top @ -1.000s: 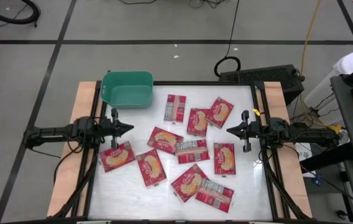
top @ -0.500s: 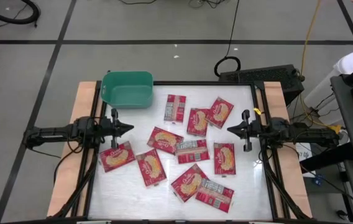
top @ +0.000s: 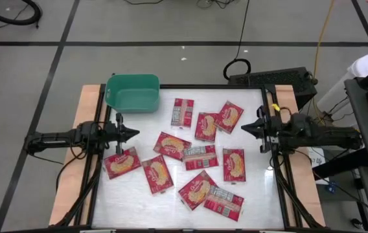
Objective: Sort popcorn bags into baskets
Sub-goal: Put the red popcorn bag into the green bin
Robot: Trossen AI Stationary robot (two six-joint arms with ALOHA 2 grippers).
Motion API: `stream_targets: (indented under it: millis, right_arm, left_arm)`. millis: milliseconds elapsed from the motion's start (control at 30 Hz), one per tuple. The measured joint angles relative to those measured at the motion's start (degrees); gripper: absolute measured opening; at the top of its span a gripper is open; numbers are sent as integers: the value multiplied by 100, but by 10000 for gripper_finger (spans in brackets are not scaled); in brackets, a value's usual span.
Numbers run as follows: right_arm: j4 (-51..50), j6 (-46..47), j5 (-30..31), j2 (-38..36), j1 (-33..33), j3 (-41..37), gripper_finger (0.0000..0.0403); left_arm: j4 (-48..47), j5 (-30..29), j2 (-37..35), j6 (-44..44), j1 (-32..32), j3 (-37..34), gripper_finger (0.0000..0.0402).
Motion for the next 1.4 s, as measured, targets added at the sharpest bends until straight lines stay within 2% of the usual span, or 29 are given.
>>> stream_targets:
  millis: [167,300,400,533,733,1033,1200,1300,1400]
  right_arm:
    - [-945,84,79,1049,98,1233,0]
    - [-1769,80,664,1849,123,2087,0]
    - [-2316,125,1074,2390,123,2542,0]
    - [-2719,105,1219,3005,118,2884,0]
    - [-2842,329,1383,3632,116,2942,0]
    - [-3940,779,1817,4550,116,2909,3]
    - [-3808,696,1829,4922,114,2309,33]
    - [-3340,593,1893,5035,115,1822,60]
    - [-2758,616,2201,5064,116,1374,93]
  left_arm:
    - [93,-13,0,1,1,-4,10]
    - [130,-13,0,0,0,-4,10]
    - [144,-11,0,0,0,-4,10]
    - [156,-9,0,0,0,-4,10]
    - [159,-6,0,-2,0,-2,10]
    - [236,-2,0,-7,0,0,10]
    - [454,-91,0,-466,0,0,10]
    - [676,-99,0,-632,2,0,10]
    - [809,-1,0,-897,-28,4,10]
